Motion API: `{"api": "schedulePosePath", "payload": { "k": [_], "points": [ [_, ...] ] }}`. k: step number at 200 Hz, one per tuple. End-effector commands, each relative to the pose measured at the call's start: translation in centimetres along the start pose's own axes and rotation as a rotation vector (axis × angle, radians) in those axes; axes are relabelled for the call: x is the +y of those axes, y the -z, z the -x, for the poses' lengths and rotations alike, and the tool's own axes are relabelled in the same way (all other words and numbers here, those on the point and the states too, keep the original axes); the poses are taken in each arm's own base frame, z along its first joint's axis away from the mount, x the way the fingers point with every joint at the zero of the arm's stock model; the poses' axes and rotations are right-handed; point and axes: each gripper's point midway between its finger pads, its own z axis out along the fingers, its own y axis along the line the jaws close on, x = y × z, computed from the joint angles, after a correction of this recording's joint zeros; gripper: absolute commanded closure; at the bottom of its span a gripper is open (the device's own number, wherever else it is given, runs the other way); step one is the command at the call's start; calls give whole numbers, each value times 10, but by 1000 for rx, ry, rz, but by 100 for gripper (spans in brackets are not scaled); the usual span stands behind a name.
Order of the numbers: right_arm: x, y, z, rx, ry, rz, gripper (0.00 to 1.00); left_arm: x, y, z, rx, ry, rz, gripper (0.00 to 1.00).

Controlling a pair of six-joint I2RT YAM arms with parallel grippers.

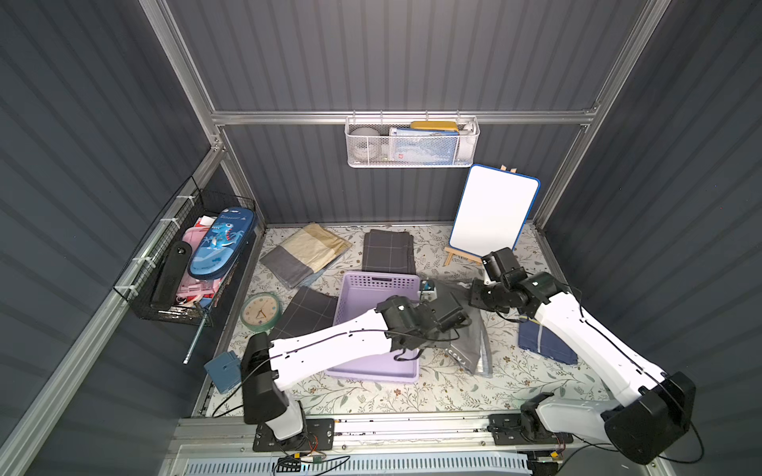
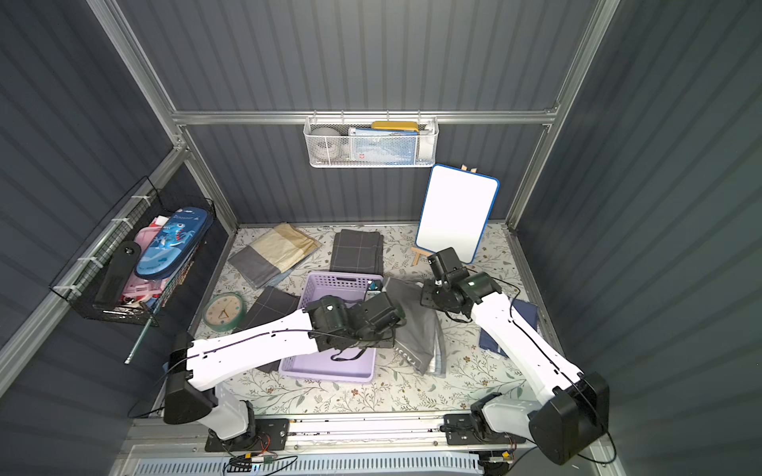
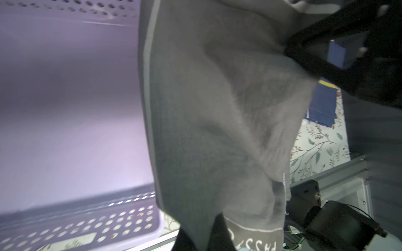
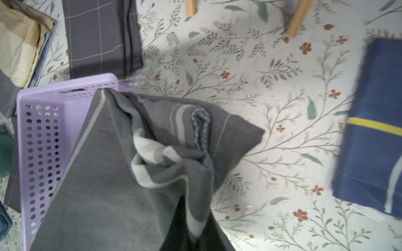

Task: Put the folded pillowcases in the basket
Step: Place the pillowcase in the basket.

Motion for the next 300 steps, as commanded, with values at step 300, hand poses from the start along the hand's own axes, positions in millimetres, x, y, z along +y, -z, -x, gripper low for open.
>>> {"api": "schedulePosePath", "payload": {
  "k": [300],
  "points": [
    [127, -174, -30, 222, 223, -53, 100, 206, -53, -9, 212, 230, 181, 100]
  ]
}}
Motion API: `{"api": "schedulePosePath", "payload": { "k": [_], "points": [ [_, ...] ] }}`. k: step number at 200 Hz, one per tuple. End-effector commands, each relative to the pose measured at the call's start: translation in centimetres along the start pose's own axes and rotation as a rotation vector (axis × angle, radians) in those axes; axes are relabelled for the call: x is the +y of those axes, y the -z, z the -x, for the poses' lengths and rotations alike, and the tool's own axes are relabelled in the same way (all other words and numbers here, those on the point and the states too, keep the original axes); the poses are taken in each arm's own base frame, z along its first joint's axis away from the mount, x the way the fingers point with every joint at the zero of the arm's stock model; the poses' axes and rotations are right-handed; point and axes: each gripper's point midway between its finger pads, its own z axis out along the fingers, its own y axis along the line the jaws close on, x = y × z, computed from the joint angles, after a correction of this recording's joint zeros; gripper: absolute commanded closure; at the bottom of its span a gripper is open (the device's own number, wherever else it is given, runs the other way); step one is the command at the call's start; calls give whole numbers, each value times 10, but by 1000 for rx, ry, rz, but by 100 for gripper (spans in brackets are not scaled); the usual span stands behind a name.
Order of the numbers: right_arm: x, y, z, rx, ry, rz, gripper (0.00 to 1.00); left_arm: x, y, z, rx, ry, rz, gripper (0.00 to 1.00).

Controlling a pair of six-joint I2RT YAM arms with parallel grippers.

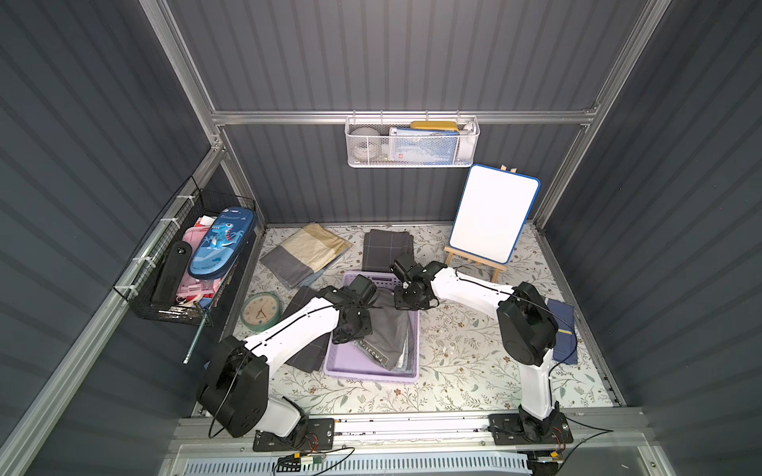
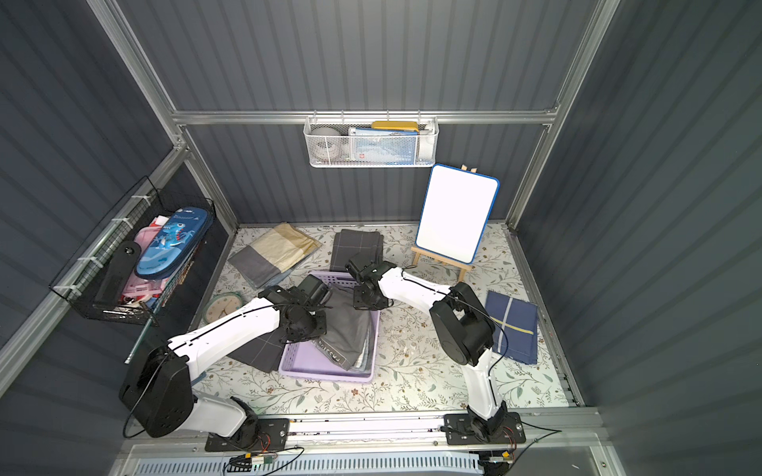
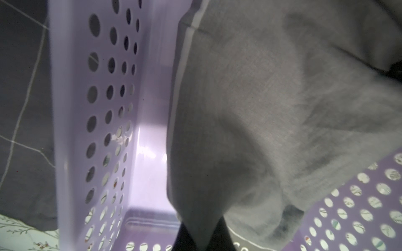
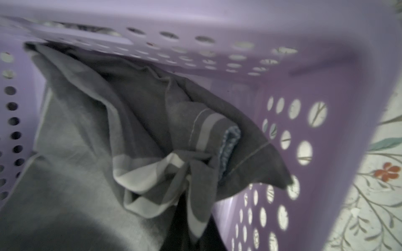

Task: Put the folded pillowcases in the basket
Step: Place the pillowcase in the basket.

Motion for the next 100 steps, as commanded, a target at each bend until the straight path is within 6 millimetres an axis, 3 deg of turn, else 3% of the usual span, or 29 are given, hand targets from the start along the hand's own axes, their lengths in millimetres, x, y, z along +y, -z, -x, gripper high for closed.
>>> {"api": "schedulePosePath", "payload": {
  "k": [1, 15, 21, 34, 39, 48, 51, 73, 100],
  "points": [
    [-2, 3, 8, -4, 28, -32, 100, -1, 11, -6, 4, -1, -43, 100],
    [-3, 4, 10, -6, 38, -43, 81, 1, 14, -8, 7, -3, -42, 96],
    [-3, 7, 11, -11, 43, -46, 69, 2, 15, -10, 10, -4, -38, 83],
    [-4, 12, 12, -19, 53, -50, 62, 4, 17, -14, 17, -7, -43, 66],
    [-4, 14, 13, -25, 53, -53, 59, 5, 17, -15, 20, -7, -41, 55],
    [-4, 18, 14, -33, 57, -52, 57, 8, 19, -18, 20, -4, -41, 9],
    [-4, 20, 14, -33, 60, -52, 56, 8, 19, -20, 24, -4, -43, 2],
    [-5, 25, 16, -48, 60, -56, 52, 10, 24, -23, 16, -2, -58, 1],
    [-4, 38, 20, -86, 72, -65, 50, 2, 41, -13, -27, -3, -93, 1]
  ]
}}
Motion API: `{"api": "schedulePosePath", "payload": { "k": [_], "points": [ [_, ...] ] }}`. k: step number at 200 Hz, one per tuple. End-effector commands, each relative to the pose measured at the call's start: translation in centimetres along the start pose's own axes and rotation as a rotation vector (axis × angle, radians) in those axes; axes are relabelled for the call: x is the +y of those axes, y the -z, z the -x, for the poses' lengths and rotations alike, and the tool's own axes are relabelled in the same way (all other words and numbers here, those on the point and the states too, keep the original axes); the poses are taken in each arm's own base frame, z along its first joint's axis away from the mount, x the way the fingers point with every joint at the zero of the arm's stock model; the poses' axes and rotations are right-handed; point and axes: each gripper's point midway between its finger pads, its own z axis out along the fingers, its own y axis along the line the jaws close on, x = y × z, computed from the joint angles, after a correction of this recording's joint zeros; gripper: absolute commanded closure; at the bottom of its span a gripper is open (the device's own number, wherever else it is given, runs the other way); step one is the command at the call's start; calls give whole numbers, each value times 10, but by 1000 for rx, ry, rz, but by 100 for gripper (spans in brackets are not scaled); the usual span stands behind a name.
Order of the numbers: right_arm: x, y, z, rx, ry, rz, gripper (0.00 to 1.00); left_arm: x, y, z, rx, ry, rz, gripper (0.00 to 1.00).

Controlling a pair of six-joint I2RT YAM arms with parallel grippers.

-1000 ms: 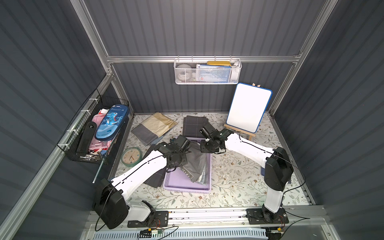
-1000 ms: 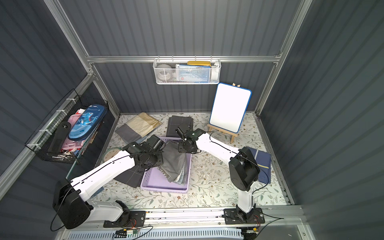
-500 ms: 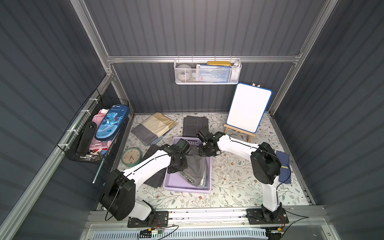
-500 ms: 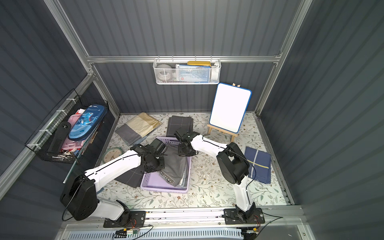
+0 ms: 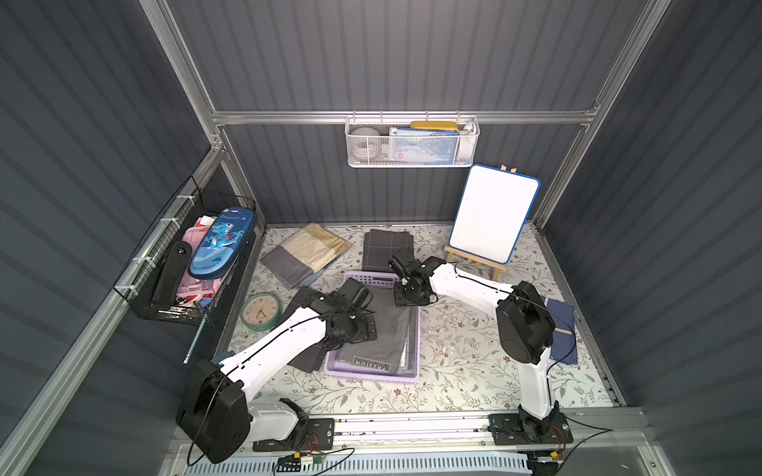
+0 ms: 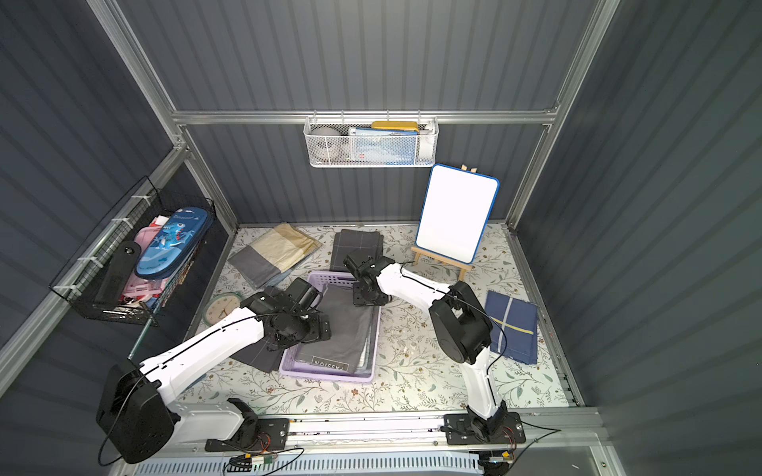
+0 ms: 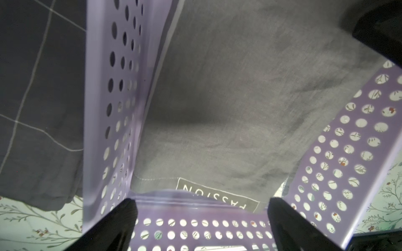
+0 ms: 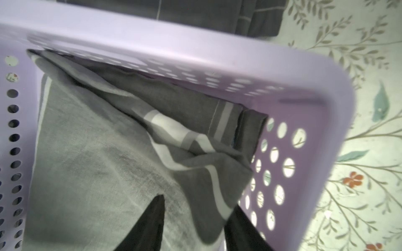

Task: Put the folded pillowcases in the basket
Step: Place the pillowcase in the basket, then move the basket to the center of the board.

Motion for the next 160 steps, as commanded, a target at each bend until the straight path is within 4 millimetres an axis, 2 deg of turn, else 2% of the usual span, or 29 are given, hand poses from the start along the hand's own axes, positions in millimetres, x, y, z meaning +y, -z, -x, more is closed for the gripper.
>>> {"api": "schedulePosePath", "payload": {
  "k": [1, 33, 45, 51, 67, 78, 90, 97, 102, 121, 141, 160],
  "points": [
    [-4, 22, 8, -50, 21, -32, 50, -4, 18, 3, -15, 3, -28, 1],
    [-8, 55, 19, -131, 37, -58, 48, -10, 31, 21, -73, -8, -20, 1],
    [-12, 63, 19, -149, 32, -62, 54, -19, 29, 28, -90, -35, -52, 1],
    [-13, 66, 17, -151, 32, -62, 65, -24, 26, 32, -97, -47, -66, 1],
    [-24, 72, 8, -152, 21, -75, 100, -34, 13, 42, -103, -70, -79, 1],
    [-34, 74, 1, -156, 13, -80, 100, -37, 1, 50, -103, -78, -60, 1],
    [-41, 72, -13, -136, 10, -71, 100, -30, -7, 60, -118, -51, 6, 5],
    [-44, 70, -23, -109, 14, -61, 83, -28, -9, 65, -130, -36, 35, 8],
    [-45, 68, -31, -87, 19, -53, 76, -27, -9, 68, -141, -30, 44, 9],
    [-46, 61, -59, -7, 19, -5, 62, -30, 4, 79, -198, -19, 34, 7],
    [-46, 54, -79, 24, 21, 26, 58, -25, 20, 86, -255, -11, 45, 2],
    [-45, 52, -89, 41, 14, 39, 57, -12, 25, 91, -263, -13, 67, 2]
  ]
}}
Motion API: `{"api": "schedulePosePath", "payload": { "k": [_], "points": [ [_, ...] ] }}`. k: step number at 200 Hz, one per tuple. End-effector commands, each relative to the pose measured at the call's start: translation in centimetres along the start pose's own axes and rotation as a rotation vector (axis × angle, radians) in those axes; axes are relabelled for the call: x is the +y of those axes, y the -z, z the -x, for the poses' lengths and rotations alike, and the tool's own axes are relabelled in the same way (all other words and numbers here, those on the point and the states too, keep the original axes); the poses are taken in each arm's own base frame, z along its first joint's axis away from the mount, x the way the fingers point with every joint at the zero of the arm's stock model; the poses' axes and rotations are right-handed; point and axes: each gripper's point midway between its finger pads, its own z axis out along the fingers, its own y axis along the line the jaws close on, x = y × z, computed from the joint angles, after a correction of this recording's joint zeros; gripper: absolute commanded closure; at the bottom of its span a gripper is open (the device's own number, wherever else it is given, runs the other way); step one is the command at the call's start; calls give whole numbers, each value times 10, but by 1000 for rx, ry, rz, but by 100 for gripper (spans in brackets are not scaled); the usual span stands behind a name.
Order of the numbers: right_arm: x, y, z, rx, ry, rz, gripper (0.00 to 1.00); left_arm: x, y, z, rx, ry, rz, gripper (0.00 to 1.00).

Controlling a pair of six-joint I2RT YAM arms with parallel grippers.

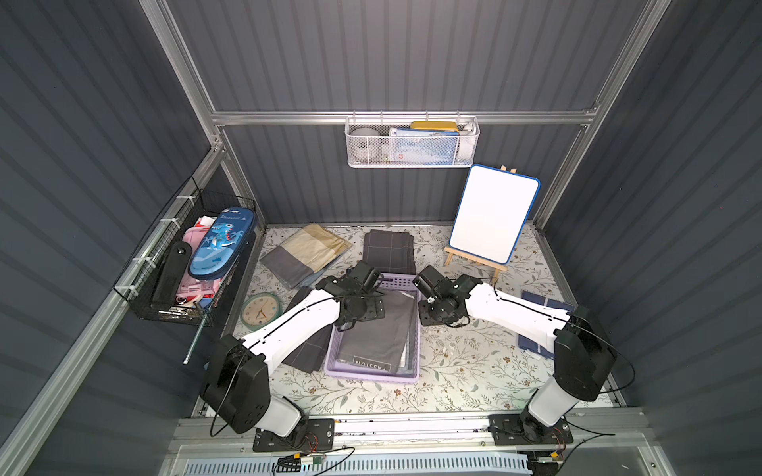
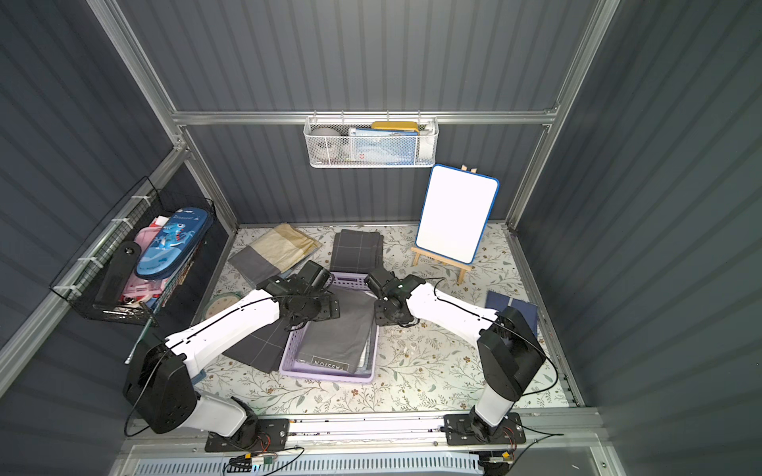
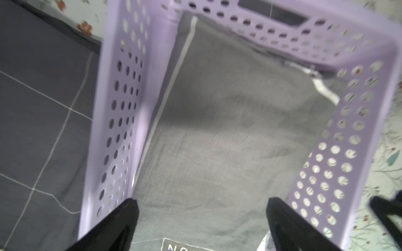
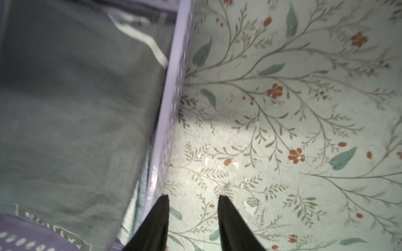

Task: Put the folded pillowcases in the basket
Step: Move the basket to the center of the board.

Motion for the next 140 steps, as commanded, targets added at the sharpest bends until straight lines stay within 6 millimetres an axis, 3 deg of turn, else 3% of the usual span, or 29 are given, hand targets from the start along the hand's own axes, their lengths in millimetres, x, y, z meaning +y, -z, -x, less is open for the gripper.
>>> {"api": "schedulePosePath", "payload": {
  "k": [1, 63, 92, 105, 140],
  "points": [
    [12, 5, -7, 4, -15, 69, 57, 15, 19, 21, -79, 6, 29, 2],
    [27, 16, -13, -23, -36, 112, 58, 49, 26, 59, -153, 18, 56, 1],
    [39, -4, -20, 43, -11, 95, 58, 53, 19, 66, -139, 31, 32, 1],
    [39, -9, -22, 58, -3, 61, 64, 51, 17, 65, -130, 29, 23, 0],
    [26, -10, -31, 56, -11, 12, 90, 46, 22, 67, -141, 27, -10, 1]
  ]
}}
